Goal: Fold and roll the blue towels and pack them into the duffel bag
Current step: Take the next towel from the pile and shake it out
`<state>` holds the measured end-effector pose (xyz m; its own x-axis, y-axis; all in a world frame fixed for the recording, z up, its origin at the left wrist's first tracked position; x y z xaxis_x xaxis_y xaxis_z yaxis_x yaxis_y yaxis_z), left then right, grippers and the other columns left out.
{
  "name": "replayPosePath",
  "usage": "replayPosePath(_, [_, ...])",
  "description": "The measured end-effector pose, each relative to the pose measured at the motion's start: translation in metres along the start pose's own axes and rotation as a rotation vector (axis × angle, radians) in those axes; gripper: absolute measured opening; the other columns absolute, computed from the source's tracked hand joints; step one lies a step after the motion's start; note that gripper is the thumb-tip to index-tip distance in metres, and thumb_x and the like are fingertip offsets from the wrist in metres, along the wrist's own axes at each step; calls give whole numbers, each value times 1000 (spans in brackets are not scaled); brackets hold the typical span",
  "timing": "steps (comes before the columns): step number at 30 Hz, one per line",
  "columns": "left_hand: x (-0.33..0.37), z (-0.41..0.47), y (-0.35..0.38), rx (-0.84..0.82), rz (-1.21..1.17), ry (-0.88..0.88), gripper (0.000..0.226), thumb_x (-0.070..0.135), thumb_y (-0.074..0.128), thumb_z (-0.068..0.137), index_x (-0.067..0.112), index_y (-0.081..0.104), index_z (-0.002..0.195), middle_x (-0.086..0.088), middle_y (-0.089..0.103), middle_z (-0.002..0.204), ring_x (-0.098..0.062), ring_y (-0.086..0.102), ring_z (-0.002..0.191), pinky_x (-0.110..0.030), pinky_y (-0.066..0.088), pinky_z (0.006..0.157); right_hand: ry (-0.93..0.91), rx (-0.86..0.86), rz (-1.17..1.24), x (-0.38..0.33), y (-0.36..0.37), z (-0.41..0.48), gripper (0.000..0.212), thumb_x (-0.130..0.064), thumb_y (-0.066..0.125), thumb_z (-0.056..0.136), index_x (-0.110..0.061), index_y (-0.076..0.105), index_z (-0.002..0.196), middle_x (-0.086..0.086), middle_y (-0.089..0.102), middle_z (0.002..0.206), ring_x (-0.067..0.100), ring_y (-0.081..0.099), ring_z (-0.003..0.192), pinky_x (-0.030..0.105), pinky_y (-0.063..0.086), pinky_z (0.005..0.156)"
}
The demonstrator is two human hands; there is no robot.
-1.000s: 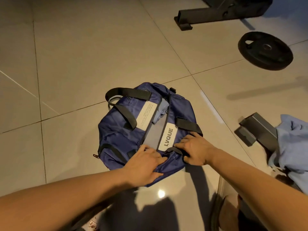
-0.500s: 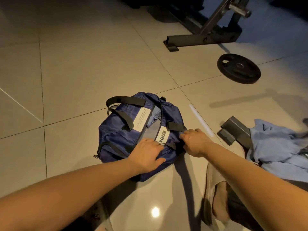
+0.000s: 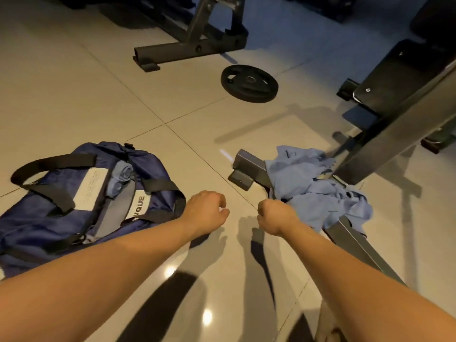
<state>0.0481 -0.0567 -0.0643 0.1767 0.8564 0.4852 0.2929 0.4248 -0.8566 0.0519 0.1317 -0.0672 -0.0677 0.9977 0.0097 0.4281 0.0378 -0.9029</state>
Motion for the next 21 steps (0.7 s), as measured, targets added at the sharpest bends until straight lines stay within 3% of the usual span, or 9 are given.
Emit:
replayPosePath(3, [47, 32, 33, -54, -39, 10, 33, 42, 60, 93, 23, 69, 119, 2, 69, 119, -23, 62, 110, -36, 52, 90, 178, 178, 31, 86, 4, -12, 9, -20, 54, 95, -15, 55, 88, 7, 60, 88, 30, 54, 72, 29, 29, 50])
replayPosePath(6, [82, 56, 60, -102, -127, 11, 36, 45, 63, 92, 24, 67, 122, 2, 68, 116, -23, 62, 107, -35, 51, 87, 250, 381, 102, 142, 7, -22, 10, -17, 58, 93, -10, 57, 101, 11, 55, 99, 31, 47, 73, 33, 33, 55])
replayPosePath(8, [104, 72, 81, -128, -206, 5, 42, 45, 66, 91, 25, 63, 128, 2, 67, 118, -23, 62, 108, -33, 50, 87, 262, 355, 230, 171, 23, -16, 34, -17, 60, 93, -13, 53, 126, 15, 50, 116, 33, 48, 80, 37, 39, 61])
replayPosePath(10, [122, 87, 104, -166, -383, -29, 57, 43, 71, 90, 25, 54, 142, 0, 63, 132, -22, 60, 120, -33, 50, 95, 282, 280, 484, 188, 36, -6, 64, -14, 62, 93, -19, 36, 151, 16, 42, 134, 39, 55, 100, 41, 49, 76])
replayPosePath(12, [134, 99, 131, -249, -663, -138, 77, 34, 77, 88, 22, 39, 154, -1, 55, 143, -22, 54, 130, -36, 47, 106, 276, 257, 702, 190, 41, 3, 74, -10, 63, 92, -20, 29, 157, 13, 43, 140, 39, 53, 118, 43, 49, 94])
replayPosePath(14, [140, 112, 152, -258, -833, -244, 77, 27, 80, 84, 20, 43, 151, -5, 58, 139, -27, 59, 124, -42, 50, 105, 291, 313, 838, 190, 42, 10, 63, -6, 64, 91, -13, 42, 150, 13, 56, 134, 33, 57, 119, 36, 49, 93])
replayPosePath(16, [143, 122, 162, -185, -850, -292, 52, 25, 82, 81, 17, 63, 128, -11, 69, 122, -30, 67, 107, -43, 56, 96, 404, 360, 914, 199, 40, 13, 41, -5, 63, 92, -9, 58, 133, 11, 66, 116, 30, 63, 107, 33, 50, 86])
replayPosePath(19, [145, 122, 143, -66, -754, -297, 17, 26, 82, 80, 16, 70, 85, -6, 70, 86, -26, 67, 84, -34, 54, 79, 502, 434, 931, 218, 32, 12, 12, -4, 61, 89, -11, 70, 90, 7, 70, 88, 31, 67, 87, 41, 58, 78])
replayPosePath(21, [148, 124, 117, -11, -642, -219, 17, 28, 81, 83, 17, 70, 76, 0, 69, 74, -19, 66, 76, -31, 53, 74, 503, 480, 948, 226, 20, 8, 14, -3, 61, 86, -7, 68, 74, 12, 69, 74, 29, 65, 72, 49, 59, 70])
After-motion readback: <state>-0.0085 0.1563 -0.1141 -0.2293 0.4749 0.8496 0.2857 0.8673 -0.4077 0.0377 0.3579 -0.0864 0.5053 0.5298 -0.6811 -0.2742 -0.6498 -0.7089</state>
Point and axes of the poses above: each hand's wrist, its own z-axis towards the middle knuckle, its own y-axis out of the palm, x = y × z, the point moved 7 cm from there along z, towards the middle knuckle
